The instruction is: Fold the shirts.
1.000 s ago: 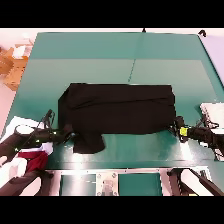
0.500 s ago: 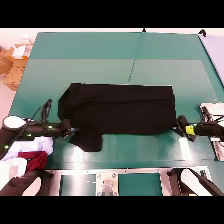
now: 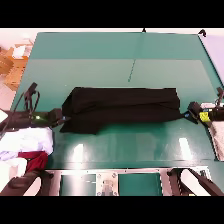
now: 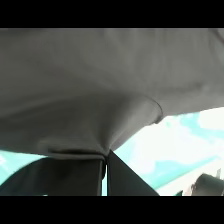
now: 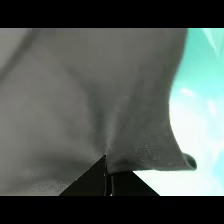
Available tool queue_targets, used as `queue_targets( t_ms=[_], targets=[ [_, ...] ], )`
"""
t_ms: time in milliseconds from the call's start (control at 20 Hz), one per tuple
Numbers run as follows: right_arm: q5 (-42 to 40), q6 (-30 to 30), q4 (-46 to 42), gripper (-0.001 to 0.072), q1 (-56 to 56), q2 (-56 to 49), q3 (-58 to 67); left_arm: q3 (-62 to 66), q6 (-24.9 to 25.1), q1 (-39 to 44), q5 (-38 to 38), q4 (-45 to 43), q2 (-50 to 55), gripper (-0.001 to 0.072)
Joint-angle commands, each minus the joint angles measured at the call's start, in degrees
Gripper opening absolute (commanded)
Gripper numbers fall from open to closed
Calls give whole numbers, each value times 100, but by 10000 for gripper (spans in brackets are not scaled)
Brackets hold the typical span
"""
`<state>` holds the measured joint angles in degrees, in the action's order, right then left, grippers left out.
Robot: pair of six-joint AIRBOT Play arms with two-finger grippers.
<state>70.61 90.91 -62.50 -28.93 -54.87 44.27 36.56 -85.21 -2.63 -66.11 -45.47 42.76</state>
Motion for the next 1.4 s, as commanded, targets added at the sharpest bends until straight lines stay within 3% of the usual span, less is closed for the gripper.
queue_targets(
  t_ms=[0,450,500,600,650,750,800,900,1000,1050,1150,1350],
  targets=[
    [-514,37,380,18,409,-505,549,592,363,-2,374,195,815,25],
    [-1091,170,754,19,953,-3412,2616,3462,1102,-2,820,866,4190,28],
    [-1263,168,903,74,975,-3683,2776,3698,1274,-2,874,1108,4507,33],
    [-1602,164,1172,346,953,-4052,3075,4028,1373,-2,1187,1471,4942,583],
    [-1589,146,1169,420,901,-4140,3268,4159,1373,-22,1285,1508,5047,617],
    [-1204,-247,1169,433,643,-4153,3729,4365,1373,-166,1241,1506,5040,617],
    [-861,-490,1117,436,459,-4153,3965,4520,1375,-284,1023,1504,5040,617],
    [-173,-901,863,541,37,-4155,4240,4813,1373,-568,341,1502,5040,616],
    [243,-1207,721,540,-356,-4236,4186,4911,1373,-708,-208,1499,5040,614],
    [363,-1355,732,541,-492,-4343,4111,4909,1377,-706,-393,1469,5040,471],
    [476,-1674,769,541,-577,-4647,3980,4909,1644,-634,-535,1403,5040,46],
    [715,-1965,1156,540,-378,-5386,3947,4909,1650,-212,-212,1217,5047,27]
  ],
)
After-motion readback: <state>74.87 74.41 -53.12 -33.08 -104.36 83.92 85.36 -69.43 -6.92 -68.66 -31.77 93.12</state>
